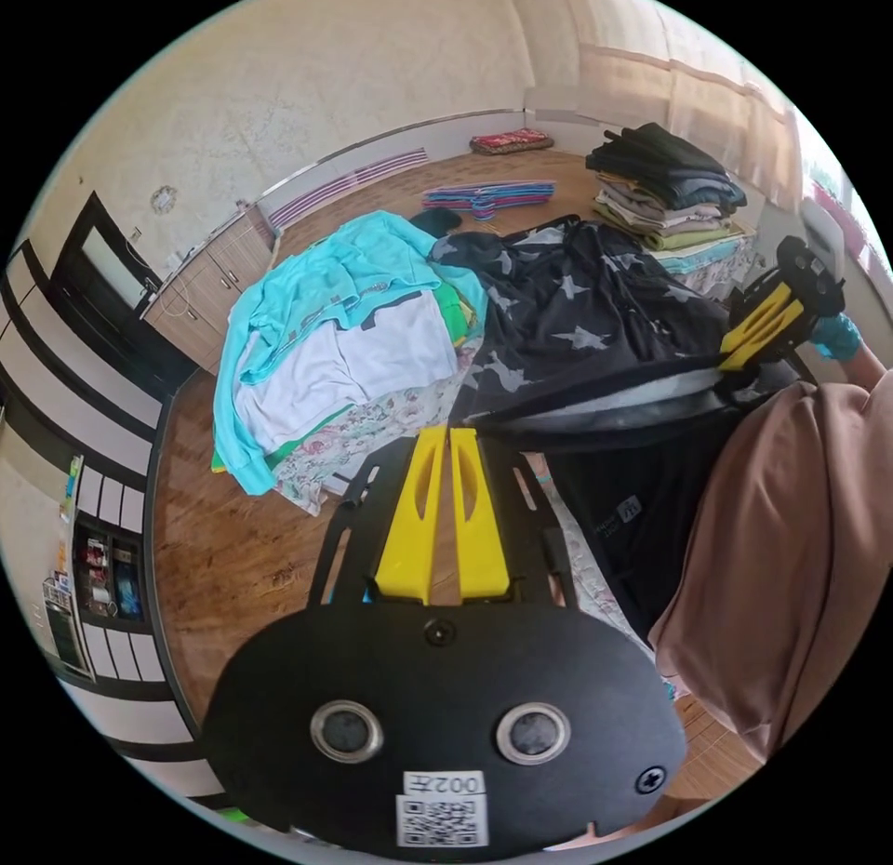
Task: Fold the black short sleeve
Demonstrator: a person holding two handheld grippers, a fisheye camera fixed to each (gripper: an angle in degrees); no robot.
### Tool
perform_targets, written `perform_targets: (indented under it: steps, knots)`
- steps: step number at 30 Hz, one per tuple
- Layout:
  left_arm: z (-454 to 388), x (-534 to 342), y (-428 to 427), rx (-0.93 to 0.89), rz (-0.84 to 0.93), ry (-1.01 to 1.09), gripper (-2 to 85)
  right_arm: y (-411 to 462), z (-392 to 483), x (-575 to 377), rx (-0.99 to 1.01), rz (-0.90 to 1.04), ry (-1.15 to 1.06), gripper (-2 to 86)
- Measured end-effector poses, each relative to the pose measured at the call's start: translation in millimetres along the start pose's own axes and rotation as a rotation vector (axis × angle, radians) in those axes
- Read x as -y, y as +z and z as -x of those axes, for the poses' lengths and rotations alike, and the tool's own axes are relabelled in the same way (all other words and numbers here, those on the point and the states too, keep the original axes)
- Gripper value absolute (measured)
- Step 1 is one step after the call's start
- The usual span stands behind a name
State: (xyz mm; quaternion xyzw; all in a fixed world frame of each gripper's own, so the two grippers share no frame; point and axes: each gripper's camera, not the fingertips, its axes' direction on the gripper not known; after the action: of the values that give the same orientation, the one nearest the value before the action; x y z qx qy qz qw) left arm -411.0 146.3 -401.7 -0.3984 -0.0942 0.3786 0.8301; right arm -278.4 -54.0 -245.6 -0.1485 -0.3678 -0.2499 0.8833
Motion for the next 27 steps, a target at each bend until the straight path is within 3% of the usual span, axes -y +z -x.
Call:
perform_targets:
  steps: [4,12,19,27]
  knots:
    - [1,-1,-3,-0.006,0.003,0.011,-1.0,-6,13,0,-0.076,0.007,-0.041,-0.9]
    - [3,1,9,0.009,0.094,0.007,-1.0,40,36,4,0.054,0.093,-0.088,0.1]
    - [10,7,6,-0.022,0.094,-0.012,-1.0,42,30,4,0.108,0.119,-0.051,6.3]
    - [12,28,-11,-0.013,0.068,0.005,-1.0,41,34,3,0.032,0.160,-0.074,1.9]
